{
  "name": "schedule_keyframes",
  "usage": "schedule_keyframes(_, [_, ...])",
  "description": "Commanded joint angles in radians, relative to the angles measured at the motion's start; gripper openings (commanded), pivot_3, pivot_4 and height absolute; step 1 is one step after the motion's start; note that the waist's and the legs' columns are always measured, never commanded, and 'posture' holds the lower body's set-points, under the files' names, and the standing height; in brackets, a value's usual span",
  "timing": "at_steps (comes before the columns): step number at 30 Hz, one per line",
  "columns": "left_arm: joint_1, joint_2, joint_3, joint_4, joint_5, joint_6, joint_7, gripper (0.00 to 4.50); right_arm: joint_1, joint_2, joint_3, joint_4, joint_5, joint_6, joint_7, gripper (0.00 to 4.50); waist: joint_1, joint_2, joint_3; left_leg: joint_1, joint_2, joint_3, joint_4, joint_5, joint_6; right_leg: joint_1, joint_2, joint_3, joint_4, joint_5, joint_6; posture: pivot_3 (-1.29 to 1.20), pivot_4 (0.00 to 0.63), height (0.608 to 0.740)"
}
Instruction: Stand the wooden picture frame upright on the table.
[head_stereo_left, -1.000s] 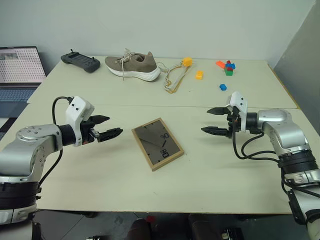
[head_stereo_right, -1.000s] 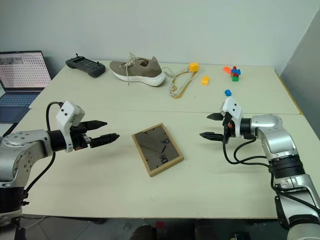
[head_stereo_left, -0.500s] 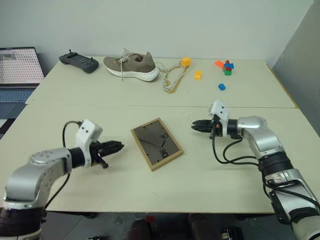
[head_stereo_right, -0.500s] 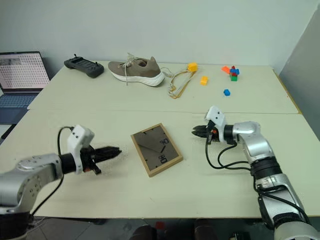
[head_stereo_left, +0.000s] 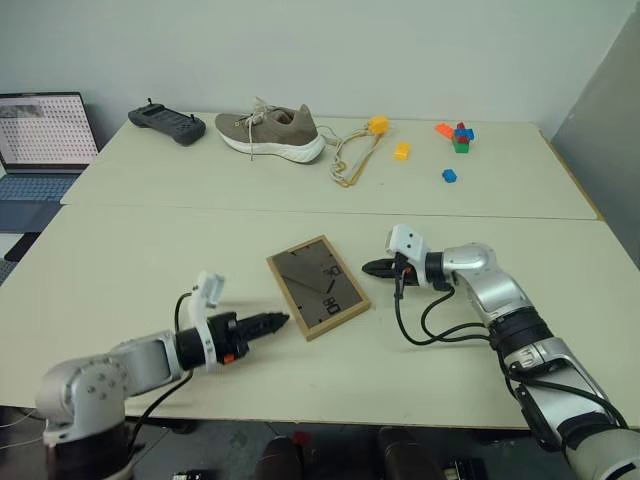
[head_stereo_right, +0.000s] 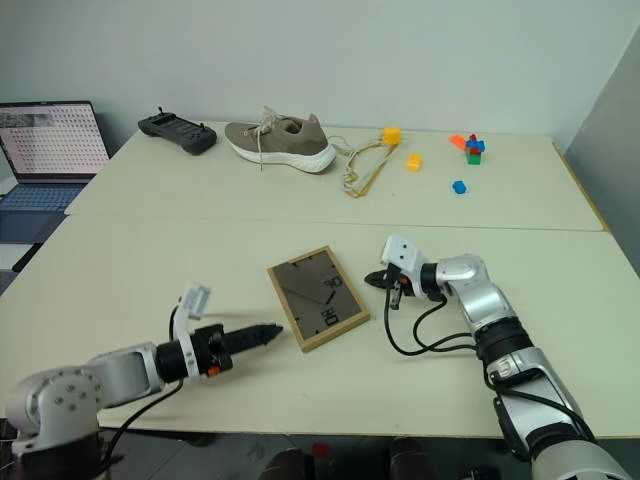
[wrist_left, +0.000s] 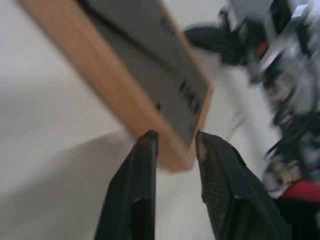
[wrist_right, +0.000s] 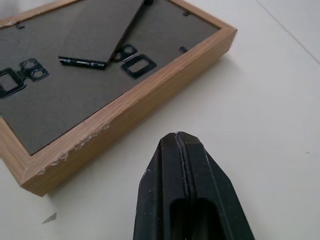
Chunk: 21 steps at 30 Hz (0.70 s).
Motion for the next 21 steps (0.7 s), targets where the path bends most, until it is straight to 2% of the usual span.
schedule_keyframes(1, [0.012, 0.003, 0.006, 0.058, -0.118, 0.065, 0.124, 2.41, 0.011, 0.021, 0.004, -0.067, -0.003, 0.004, -0.016, 0.00, -0.007, 0.000, 0.000, 0.000, 0.000, 0.000, -0.001, 0.000, 0.000, 0.000, 0.000, 0.001, 0.000, 0.000, 0.000, 0.00, 0.150, 0.740])
schedule_keyframes(5, [0.029, -0.008, -0.028, 0.089, -0.190, 0.065, 0.224, 3.28, 0.026, 0.032, 0.012, -0.091, -0.008, 0.017, -0.024, 0.00, -0.006, 0.000, 0.000, 0.000, 0.000, -0.001, -0.001, 0.002, -0.003, 0.000, -0.001, 0.001, -0.001, 0.000, 0.000, 0.00, 0.150, 0.740])
schedule_keyframes(6, [0.029, -0.017, -0.027, 0.094, -0.196, 0.065, 0.246, 3.35, 0.029, 0.034, 0.013, -0.097, -0.009, 0.020, -0.026, 0.00, -0.006, 0.000, 0.000, 0.000, 0.000, -0.001, -0.001, 0.002, -0.003, 0.000, -0.001, 0.001, -0.001, 0.000, 0.000, 0.00, 0.150, 0.740])
schedule_keyframes(7, [0.028, -0.024, -0.025, 0.100, -0.204, 0.065, 0.264, 3.66, 0.031, 0.036, 0.014, -0.101, -0.010, 0.023, -0.027, 0.00, -0.004, 0.000, 0.000, 0.000, 0.000, -0.001, -0.001, 0.002, -0.003, 0.000, -0.001, 0.001, 0.000, 0.000, 0.000, 0.00, 0.150, 0.740])
schedule_keyframes(11, [0.004, -0.075, -0.014, 0.122, -0.208, 0.061, 0.330, 4.41, 0.049, 0.041, 0.019, -0.140, -0.008, 0.043, -0.027, 0.00, 0.001, 0.000, -0.001, 0.001, 0.000, 0.000, -0.001, 0.002, -0.003, 0.000, -0.001, 0.001, 0.000, 0.000, 0.000, 0.00, 0.150, 0.740])
schedule_keyframes(16, [-0.005, -0.127, -0.027, 0.134, -0.218, 0.037, 0.372, 4.46, 0.085, 0.045, 0.030, -0.233, 0.007, 0.093, -0.018, 0.00, 0.009, 0.001, -0.003, 0.001, -0.001, 0.000, 0.000, 0.002, -0.004, 0.001, -0.002, 0.001, -0.001, 0.000, 0.000, 0.00, 0.150, 0.740])
schedule_keyframes(21, [0.020, -0.131, -0.049, 0.126, -0.210, 0.017, 0.366, 4.46, 0.105, 0.054, 0.040, -0.269, 0.007, 0.116, -0.029, 0.00, 0.016, 0.001, -0.003, 0.001, -0.002, 0.000, 0.000, 0.002, -0.004, 0.002, -0.002, 0.001, -0.001, 0.000, 0.000, 0.00, 0.150, 0.740])
